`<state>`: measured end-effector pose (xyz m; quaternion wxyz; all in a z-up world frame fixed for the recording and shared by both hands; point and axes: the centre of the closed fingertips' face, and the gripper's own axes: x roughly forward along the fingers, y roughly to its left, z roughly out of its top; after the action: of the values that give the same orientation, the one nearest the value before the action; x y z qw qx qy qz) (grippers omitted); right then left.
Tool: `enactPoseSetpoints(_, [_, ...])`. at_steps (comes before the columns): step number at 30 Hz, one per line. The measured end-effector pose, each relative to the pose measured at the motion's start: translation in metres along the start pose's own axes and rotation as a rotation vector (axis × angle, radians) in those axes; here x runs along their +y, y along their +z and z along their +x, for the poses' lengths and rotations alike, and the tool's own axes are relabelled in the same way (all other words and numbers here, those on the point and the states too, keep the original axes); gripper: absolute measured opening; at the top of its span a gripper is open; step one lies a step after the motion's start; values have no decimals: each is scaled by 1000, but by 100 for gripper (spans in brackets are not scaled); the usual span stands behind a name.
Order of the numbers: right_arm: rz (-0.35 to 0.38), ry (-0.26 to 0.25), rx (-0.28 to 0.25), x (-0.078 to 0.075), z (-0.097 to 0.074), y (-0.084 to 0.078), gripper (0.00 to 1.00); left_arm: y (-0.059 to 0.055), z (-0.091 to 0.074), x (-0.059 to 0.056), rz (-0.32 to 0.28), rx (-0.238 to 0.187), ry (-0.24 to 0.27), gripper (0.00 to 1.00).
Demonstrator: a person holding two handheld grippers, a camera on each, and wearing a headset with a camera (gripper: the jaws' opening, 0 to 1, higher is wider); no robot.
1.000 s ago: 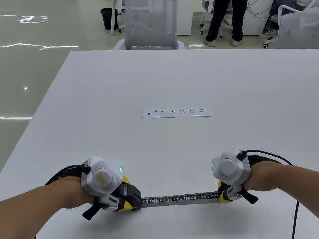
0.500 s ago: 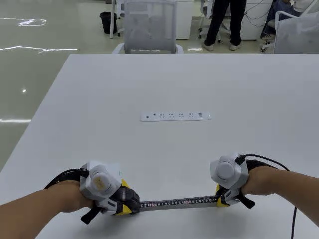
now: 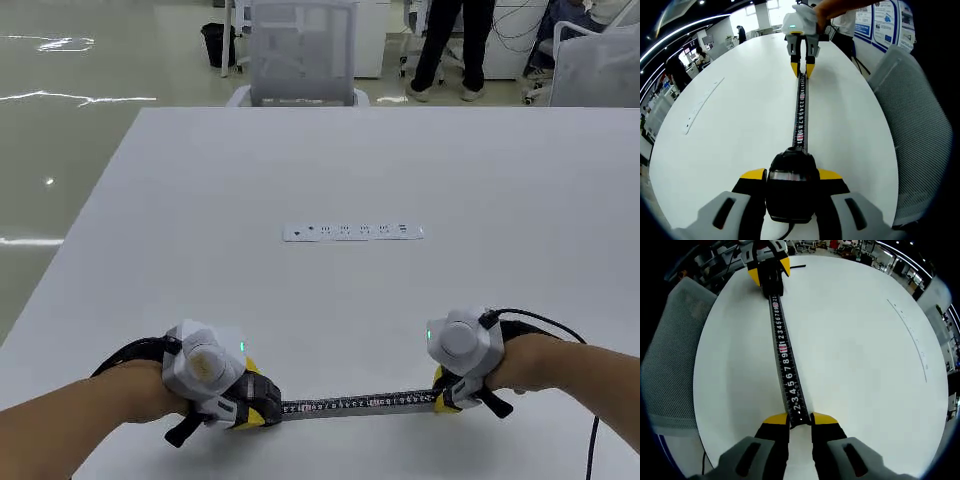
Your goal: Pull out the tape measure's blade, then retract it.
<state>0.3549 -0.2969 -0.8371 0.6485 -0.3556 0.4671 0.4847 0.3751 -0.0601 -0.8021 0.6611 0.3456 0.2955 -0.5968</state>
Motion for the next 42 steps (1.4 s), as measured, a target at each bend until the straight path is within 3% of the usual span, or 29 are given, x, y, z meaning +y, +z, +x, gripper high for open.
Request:
enactPoseSetpoints(7, [14, -40, -27, -3, -5, 0, 18, -4, -1, 4, -50, 4, 21, 35])
enactPoseSetpoints(10, [30, -70, -54, -10, -12, 2, 25, -17, -4, 4, -57, 43, 27, 36])
enactPoseSetpoints(13, [53, -81, -70, -13, -17, 4, 28, -24, -13, 7, -130, 32, 51, 45])
enactPoseSetpoints(26, [132, -138, -129, -9, -34, 2, 36, -33, -57, 28, -415, -145, 239, 66])
enactPoseSetpoints(31, [197, -148, -166, -7, -41, -3, 38, -37, -68, 25, -462, -178, 274, 70])
enactPoseSetpoints(33, [216, -160, -186, -5, -45, -5, 39, -35, -73, 23, -485, -212, 289, 71])
enactPoseSetpoints(42, [312, -207, -257, 6, -59, -14, 41, -46, -90, 18, -587, -276, 360, 76])
